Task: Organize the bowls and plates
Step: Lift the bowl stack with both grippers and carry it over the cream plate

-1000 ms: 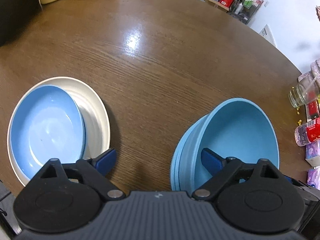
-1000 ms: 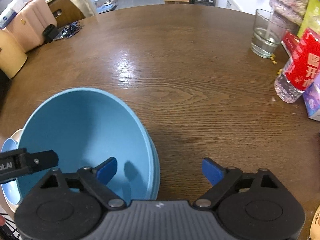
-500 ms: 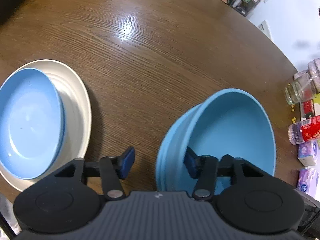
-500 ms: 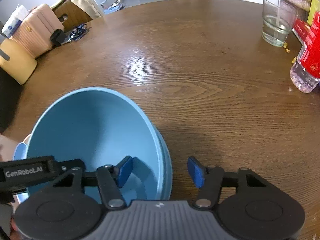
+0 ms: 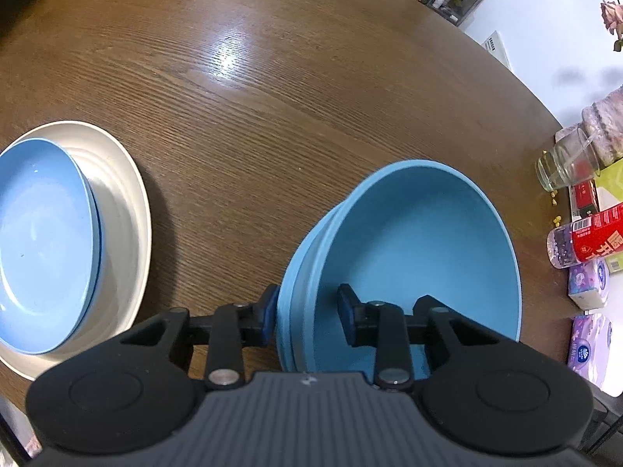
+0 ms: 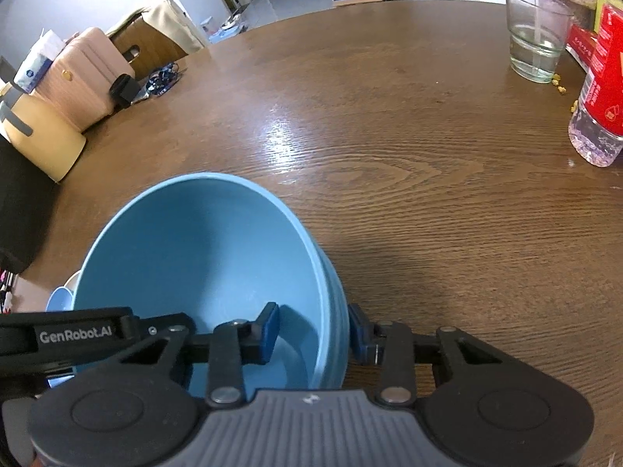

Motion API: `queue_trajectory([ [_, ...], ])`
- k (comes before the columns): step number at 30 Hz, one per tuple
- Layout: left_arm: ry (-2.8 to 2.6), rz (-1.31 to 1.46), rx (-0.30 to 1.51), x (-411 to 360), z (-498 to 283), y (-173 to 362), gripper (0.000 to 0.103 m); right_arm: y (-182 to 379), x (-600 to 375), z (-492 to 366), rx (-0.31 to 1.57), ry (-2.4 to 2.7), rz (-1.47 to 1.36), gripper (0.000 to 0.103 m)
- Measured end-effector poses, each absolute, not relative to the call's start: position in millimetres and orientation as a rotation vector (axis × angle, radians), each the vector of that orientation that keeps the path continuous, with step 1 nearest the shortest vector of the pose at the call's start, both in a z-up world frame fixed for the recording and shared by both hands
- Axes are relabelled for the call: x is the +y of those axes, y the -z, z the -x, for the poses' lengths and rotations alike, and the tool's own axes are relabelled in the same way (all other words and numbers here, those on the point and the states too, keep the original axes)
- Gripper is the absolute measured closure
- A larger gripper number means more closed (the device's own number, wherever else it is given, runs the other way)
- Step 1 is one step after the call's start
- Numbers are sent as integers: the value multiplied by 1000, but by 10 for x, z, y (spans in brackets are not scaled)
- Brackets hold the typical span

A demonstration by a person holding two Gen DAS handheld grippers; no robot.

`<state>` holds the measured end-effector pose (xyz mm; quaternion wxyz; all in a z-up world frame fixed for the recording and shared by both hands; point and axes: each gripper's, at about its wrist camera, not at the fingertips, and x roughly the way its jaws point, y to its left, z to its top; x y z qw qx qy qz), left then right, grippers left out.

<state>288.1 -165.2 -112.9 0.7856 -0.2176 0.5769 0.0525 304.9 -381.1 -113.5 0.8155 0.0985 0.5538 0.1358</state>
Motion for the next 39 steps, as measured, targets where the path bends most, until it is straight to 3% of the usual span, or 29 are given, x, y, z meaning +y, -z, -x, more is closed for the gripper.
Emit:
queue_trajectory([
  [8,-89,459,1240,-1658,-2793,1100,71,1041,-3845,-2961,1142,-265,-202,74],
  [21,-73,428,1175,-1595,-2585,882,70,883,-3805,-2723,1085,-266,-213,74],
  [39,-154,441,1038,-792,-2197,398,71,410,-3086,-2457,970,-396,-201,75],
])
